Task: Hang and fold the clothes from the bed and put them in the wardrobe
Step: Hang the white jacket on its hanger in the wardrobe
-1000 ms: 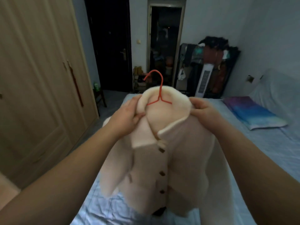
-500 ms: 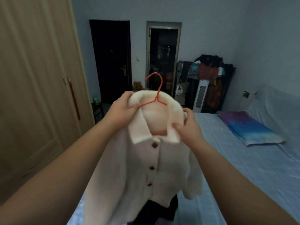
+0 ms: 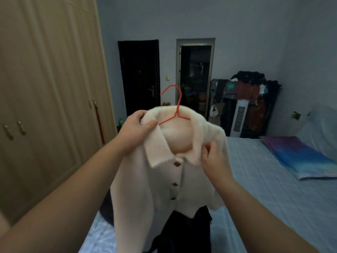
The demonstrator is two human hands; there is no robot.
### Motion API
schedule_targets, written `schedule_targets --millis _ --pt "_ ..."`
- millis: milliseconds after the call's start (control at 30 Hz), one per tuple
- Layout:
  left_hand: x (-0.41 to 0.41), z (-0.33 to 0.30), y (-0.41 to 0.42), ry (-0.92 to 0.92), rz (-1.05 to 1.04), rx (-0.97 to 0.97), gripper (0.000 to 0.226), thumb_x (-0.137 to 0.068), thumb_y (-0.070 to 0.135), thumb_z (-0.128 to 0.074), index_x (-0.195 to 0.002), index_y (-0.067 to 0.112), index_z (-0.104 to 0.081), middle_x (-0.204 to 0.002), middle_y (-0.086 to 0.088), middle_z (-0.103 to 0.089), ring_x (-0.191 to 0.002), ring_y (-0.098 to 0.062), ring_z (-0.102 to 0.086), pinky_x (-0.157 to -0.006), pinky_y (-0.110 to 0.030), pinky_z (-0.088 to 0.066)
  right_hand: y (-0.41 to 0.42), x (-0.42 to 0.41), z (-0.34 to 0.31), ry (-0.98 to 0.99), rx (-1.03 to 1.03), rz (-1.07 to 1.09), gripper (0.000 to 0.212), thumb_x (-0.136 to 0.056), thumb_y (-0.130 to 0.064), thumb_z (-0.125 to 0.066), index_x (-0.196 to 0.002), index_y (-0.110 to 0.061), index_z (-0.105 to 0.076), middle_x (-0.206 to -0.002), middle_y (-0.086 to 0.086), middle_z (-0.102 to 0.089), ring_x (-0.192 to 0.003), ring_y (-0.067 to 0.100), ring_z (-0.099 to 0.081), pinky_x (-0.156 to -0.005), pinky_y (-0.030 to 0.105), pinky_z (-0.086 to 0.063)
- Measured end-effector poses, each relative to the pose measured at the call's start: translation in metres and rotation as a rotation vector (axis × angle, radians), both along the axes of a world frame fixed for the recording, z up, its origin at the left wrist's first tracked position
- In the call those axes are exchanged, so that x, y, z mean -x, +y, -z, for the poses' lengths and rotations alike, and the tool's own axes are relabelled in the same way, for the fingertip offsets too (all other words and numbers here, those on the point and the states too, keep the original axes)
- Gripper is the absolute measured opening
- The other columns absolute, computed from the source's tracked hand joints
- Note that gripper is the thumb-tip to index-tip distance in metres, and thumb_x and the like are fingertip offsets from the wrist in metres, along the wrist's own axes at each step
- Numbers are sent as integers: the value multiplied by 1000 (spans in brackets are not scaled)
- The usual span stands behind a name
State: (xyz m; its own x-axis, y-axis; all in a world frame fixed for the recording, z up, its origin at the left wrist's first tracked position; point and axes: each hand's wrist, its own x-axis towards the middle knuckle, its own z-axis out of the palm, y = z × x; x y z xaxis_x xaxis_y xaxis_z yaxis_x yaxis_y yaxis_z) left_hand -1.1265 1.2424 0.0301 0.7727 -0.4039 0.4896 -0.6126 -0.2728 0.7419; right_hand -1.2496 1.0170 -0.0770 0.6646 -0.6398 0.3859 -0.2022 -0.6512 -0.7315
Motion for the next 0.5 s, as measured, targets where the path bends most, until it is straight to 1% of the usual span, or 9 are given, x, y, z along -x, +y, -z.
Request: schedule_targets --millis 67,133,200,233,267,300,367,433,500 --pt "-1 2 4 3 -18 14 30 -92 30 -68 -120 22 -62 -111 4 -65 -102 -13 -62 -85 -32 -48 -9 1 -6 -68 184 47 34 -95 -36 -58 -119 -21 -41 -117 2 -49 -106 28 -54 -84 45 -50" --pt "-2 2 6 -5 -26 21 30 -92 30 -68 -121 22 -61 -111 6 -64 -101 -12 -61 -82 -28 -46 -14 -1 -17 -262 352 -8 52 -91 -27 -64 -134 -17 -38 -142 7 -36 -133 28 -39 -109 45 -39" --pt "-1 2 7 -26 -17 22 30 -92 29 -68 -120 23 -61 -111 7 -64 -101 -12 -61 -83 -27 -46 -12 -5 -32 -282 400 -120 59 -96 -36 -55 -148 -20 -32 -158 5 -27 -148 24 -24 -122 43 -18" --pt "-1 1 7 -38 -5 19 29 -92 29 -68 -120 23 -61 -111 7 -64 -102 -11 -61 -85 -29 -47 -11 -8 -39 -232 379 -160 61 -99 -43 -47 -153 -23 -27 -161 2 -26 -150 21 -21 -124 43 -11" --pt "0 0 8 -52 12 13 30 -92 29 -69 -120 23 -62 -111 8 -65 -102 -10 -61 -88 -30 -49 -9 -11 -45 -178 345 -186 61 -100 -48 -42 -155 -26 -25 -160 0 -31 -148 20 -25 -125 45 -10" --pt "0 0 10 -66 33 6 31 -92 28 -69 -122 23 -62 -112 9 -65 -103 -8 -61 -90 -31 -50 -8 -13 -52 -136 318 -203 59 -101 -50 -40 -155 -30 -26 -152 0 -43 -143 22 -35 -123 48 -18" --pt "1 -2 15 -82 70 -9 34 -91 28 -70 -124 24 -62 -113 10 -65 -104 -6 -61 -92 -32 -51 -6 -11 -69 -70 289 -239 48 -99 -53 -43 -144 -35 -40 -122 -5 -62 -116 23 -57 -101 47 -45" --pt "0 -1 20 -77 91 -47 36 -91 31 -70 -125 27 -60 -114 12 -64 -104 -4 -61 -93 -33 -52 -3 -11 -79 -12 286 -259 36 -95 -57 -51 -124 -36 -51 -99 -13 -62 -93 16 -62 -79 41 -51" --pt "-2 1 21 -90 119 -140 42 -89 36 -71 -128 34 -56 -117 14 -62 -106 -4 -59 -96 -37 -51 2 -13 -84 -9 284 -212 31 -91 -59 -56 -107 -33 -57 -87 -13 -61 -81 11 -60 -71 38 -52"
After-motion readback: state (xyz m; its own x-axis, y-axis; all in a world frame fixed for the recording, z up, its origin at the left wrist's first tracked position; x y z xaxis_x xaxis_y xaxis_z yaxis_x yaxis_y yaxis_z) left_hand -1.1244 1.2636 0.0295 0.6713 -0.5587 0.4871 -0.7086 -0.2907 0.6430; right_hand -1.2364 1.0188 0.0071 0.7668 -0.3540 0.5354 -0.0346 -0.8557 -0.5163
